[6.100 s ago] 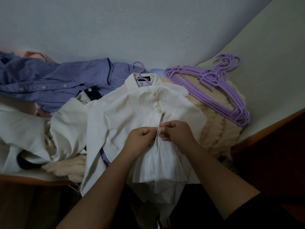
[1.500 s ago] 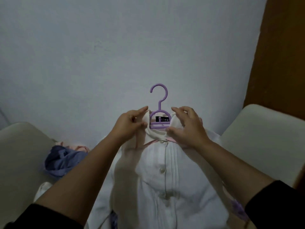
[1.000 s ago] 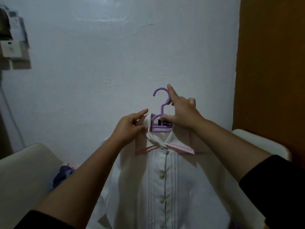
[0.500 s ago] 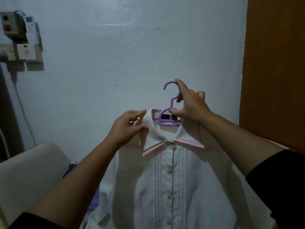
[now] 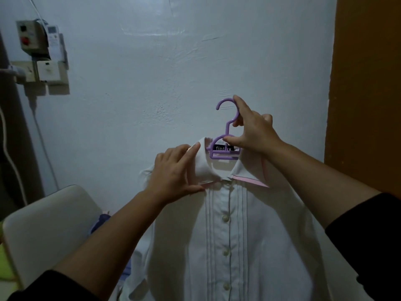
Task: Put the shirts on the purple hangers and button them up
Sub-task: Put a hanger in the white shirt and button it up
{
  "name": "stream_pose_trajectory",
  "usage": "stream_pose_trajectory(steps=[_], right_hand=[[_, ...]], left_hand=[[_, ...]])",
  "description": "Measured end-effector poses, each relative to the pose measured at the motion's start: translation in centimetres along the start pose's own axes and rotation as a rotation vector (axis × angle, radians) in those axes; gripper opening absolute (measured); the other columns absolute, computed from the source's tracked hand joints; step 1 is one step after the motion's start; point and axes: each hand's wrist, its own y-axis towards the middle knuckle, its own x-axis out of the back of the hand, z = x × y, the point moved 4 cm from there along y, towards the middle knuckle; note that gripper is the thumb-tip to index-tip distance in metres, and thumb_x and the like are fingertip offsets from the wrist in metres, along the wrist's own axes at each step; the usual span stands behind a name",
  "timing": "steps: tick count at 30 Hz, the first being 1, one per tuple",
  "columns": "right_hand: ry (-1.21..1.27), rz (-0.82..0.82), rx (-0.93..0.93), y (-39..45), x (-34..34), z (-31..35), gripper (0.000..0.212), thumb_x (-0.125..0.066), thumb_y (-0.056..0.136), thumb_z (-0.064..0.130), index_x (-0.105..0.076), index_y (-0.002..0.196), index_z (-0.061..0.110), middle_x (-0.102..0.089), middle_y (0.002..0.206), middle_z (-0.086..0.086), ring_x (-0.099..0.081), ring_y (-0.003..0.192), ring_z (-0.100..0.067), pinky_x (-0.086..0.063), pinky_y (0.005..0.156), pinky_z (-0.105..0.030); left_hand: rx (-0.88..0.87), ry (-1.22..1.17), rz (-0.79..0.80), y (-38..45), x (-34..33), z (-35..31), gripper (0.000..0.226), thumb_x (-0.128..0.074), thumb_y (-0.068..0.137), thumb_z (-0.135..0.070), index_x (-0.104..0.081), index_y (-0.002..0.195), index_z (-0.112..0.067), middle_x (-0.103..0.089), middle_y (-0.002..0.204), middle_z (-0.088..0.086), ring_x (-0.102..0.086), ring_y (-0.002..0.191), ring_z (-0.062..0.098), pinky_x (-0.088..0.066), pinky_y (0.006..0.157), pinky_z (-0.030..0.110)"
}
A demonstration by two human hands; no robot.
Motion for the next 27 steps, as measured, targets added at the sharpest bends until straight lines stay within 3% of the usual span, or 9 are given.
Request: stream_pose_trajectory(steps=[5, 10, 13, 16, 18, 20, 24, 27], right_hand=[[0.050, 0.009, 0.009, 0.5, -0.5, 1.1, 0.100, -0.074, 0.073, 0.048, -0.012, 0.147, 0.026, -0.056, 0.097, 0.006, -0.056, 0.098, -0.015, -0.033, 0.087, -0.038], [0.117, 0.029, 0.021, 0.7, -1.6, 3.1, 0.100, -0.074, 0.076, 0.042, -0.008, 0.149, 0.025, -0.055, 0.095, 0.005, -0.055, 0.090, -0.014, -0.028, 0.084, -0.032], [0.198, 0.062, 0.013, 0.9, -3.0, 4.3, 0.100, -0.074, 0.079, 0.035, -0.003, 0.149, 0.025, -0.054, 0.079, 0.004, -0.053, 0.073, -0.012, -0.037, 0.086, -0.035], [0.246, 0.112, 0.026, 1.7, -4.6, 5.4, 0.101, -0.073, 0.081, 0.029, 0.000, 0.150, 0.023, -0.046, 0.063, 0.004, -0.048, 0.056, -0.010, -0.044, 0.071, -0.031], [0.260, 0.133, 0.037, 2.4, -5.5, 6.1, 0.101, -0.073, 0.081, 0.028, 0.001, 0.150, 0.022, -0.045, 0.062, 0.002, -0.048, 0.055, -0.011, -0.040, 0.059, -0.021], [0.275, 0.139, 0.048, 2.9, -6.2, 6.9, 0.102, -0.073, 0.081, 0.029, 0.002, 0.150, 0.021, -0.047, 0.063, 0.000, -0.051, 0.055, -0.015, -0.041, 0.054, -0.021], [0.313, 0.146, 0.069, 3.8, -7.2, 8.2, 0.103, -0.072, 0.081, 0.029, 0.004, 0.150, 0.022, -0.048, 0.063, -0.002, -0.052, 0.057, -0.018, -0.042, 0.055, -0.024], [0.342, 0.158, 0.067, 4.3, -8.5, 9.5, 0.102, -0.070, 0.083, 0.030, 0.007, 0.150, 0.023, -0.049, 0.064, 0.000, -0.055, 0.062, -0.019, -0.044, 0.067, -0.030]], left_hand=[[-0.017, 0.098, 0.034, -0.4, 1.0, 1.0, 0.119, -0.079, 0.049, -0.068, -0.030, 0.146, -0.019, -0.049, 0.132, 0.009, -0.047, 0.112, 0.030, -0.041, 0.086, 0.042], [0.011, 0.202, 0.051, -1.3, 1.7, 2.3, 0.109, -0.074, 0.054, -0.064, -0.037, 0.144, -0.014, -0.051, 0.130, 0.012, -0.051, 0.107, 0.033, -0.043, 0.081, 0.042], [0.025, 0.263, 0.054, -1.9, 2.3, 3.3, 0.109, -0.075, 0.051, -0.061, -0.039, 0.142, -0.013, -0.052, 0.129, 0.013, -0.053, 0.106, 0.034, -0.044, 0.080, 0.042], [0.012, 0.328, 0.077, -2.6, 3.1, 4.6, 0.115, -0.078, 0.048, -0.063, -0.036, 0.143, -0.013, -0.051, 0.130, 0.014, -0.053, 0.105, 0.035, -0.046, 0.082, 0.043], [0.014, 0.365, 0.092, -3.1, 3.6, 5.6, 0.117, -0.079, 0.047, -0.064, -0.035, 0.143, -0.013, -0.050, 0.131, 0.013, -0.051, 0.105, 0.034, -0.046, 0.081, 0.042], [0.027, 0.392, 0.095, -3.5, 4.1, 6.4, 0.117, -0.078, 0.046, -0.063, -0.034, 0.143, -0.013, -0.049, 0.130, 0.013, -0.048, 0.104, 0.032, -0.045, 0.080, 0.041], [0.049, 0.445, 0.117, -3.8, 4.9, 7.7, 0.115, -0.074, 0.049, -0.064, -0.034, 0.143, -0.012, -0.051, 0.129, 0.014, -0.049, 0.103, 0.033, -0.044, 0.079, 0.041], [0.076, 0.486, 0.160, -4.5, 5.5, 8.8, 0.112, -0.071, 0.052, -0.065, -0.037, 0.144, -0.010, -0.051, 0.128, 0.015, -0.052, 0.101, 0.034, -0.045, 0.078, 0.042]])
